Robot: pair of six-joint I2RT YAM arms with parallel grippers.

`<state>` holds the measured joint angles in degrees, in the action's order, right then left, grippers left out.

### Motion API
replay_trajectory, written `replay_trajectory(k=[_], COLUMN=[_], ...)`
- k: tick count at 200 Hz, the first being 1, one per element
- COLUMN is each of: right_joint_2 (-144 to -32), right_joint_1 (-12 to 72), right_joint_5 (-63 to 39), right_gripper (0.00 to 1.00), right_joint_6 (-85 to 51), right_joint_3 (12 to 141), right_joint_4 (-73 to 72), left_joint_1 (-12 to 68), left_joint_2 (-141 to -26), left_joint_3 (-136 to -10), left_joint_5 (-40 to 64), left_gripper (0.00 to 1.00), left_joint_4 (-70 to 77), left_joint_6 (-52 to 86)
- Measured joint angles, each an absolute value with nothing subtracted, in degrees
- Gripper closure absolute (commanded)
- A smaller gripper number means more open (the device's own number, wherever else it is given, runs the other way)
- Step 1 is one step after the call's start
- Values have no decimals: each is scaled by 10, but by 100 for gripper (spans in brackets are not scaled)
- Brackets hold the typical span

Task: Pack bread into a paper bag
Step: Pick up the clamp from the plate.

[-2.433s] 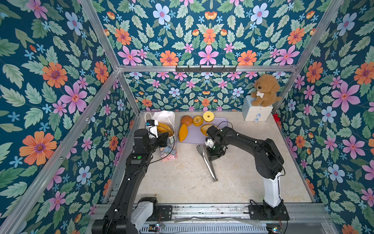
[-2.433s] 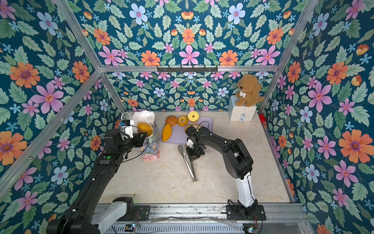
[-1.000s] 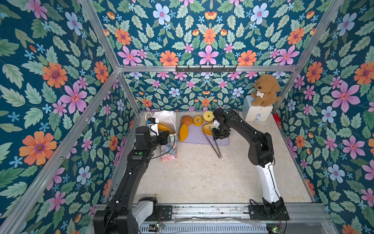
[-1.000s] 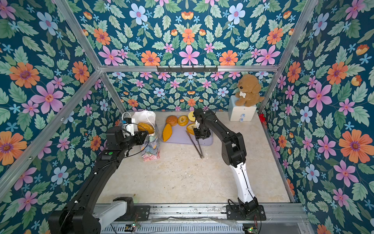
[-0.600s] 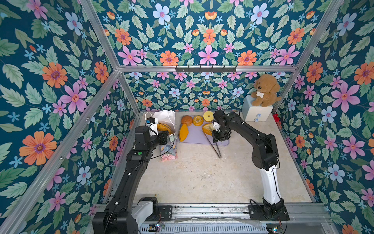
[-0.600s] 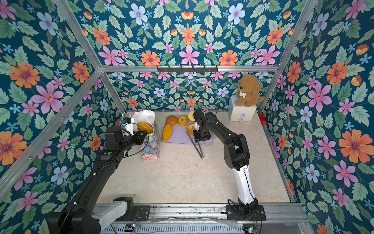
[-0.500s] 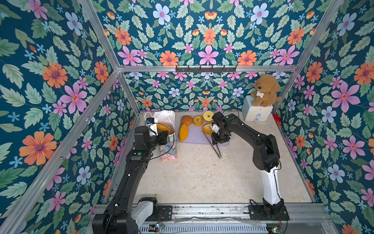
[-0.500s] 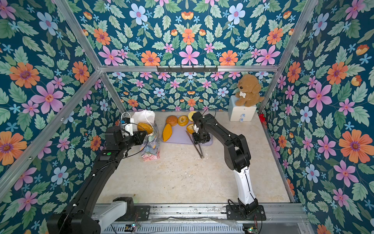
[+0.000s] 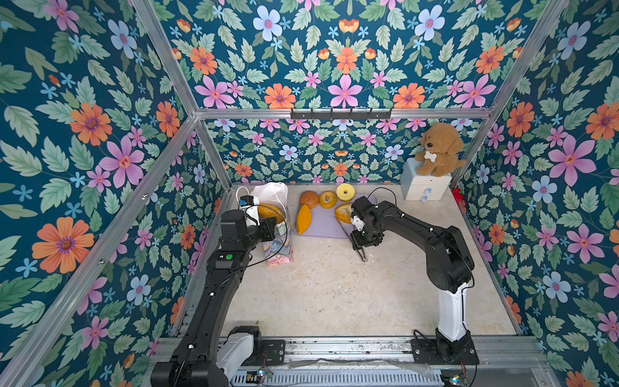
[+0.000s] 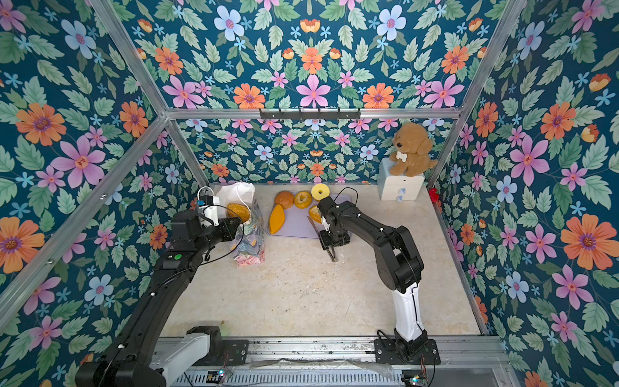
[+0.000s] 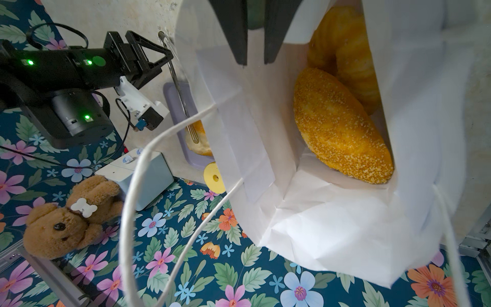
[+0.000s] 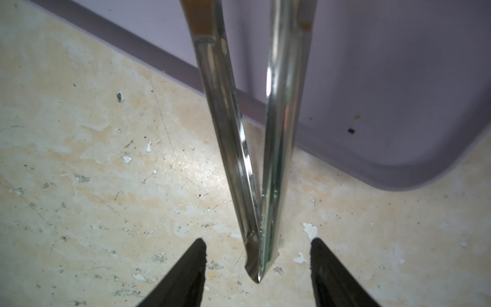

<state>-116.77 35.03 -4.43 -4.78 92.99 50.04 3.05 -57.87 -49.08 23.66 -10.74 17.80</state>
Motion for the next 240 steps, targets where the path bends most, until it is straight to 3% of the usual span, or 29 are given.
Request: replay_trajectory(k=[148,172,198,240], right_joint_2=[-1244,-1250,-1253,-1232], right_joint_1=[371,376,379,381], right_joint_5=[48,60,60,63], right_gripper=[37,46,63,75], right_joint_6=[-14,-8,-6,-17], right_joint_3=[960,964,966,938], right_joint_4=[494,492,491,478], left_joint_1=[30,30,30,30], left_joint_2=[-579,-580,-583,-582], left_joint_3=[-484,-483,-482,-481], left_joint_5=[230,231,233,234], left_gripper=[80,79,79,79], left_joint_4=[-103,-102,-98,-94], left_joint_6=[175,175,175,175])
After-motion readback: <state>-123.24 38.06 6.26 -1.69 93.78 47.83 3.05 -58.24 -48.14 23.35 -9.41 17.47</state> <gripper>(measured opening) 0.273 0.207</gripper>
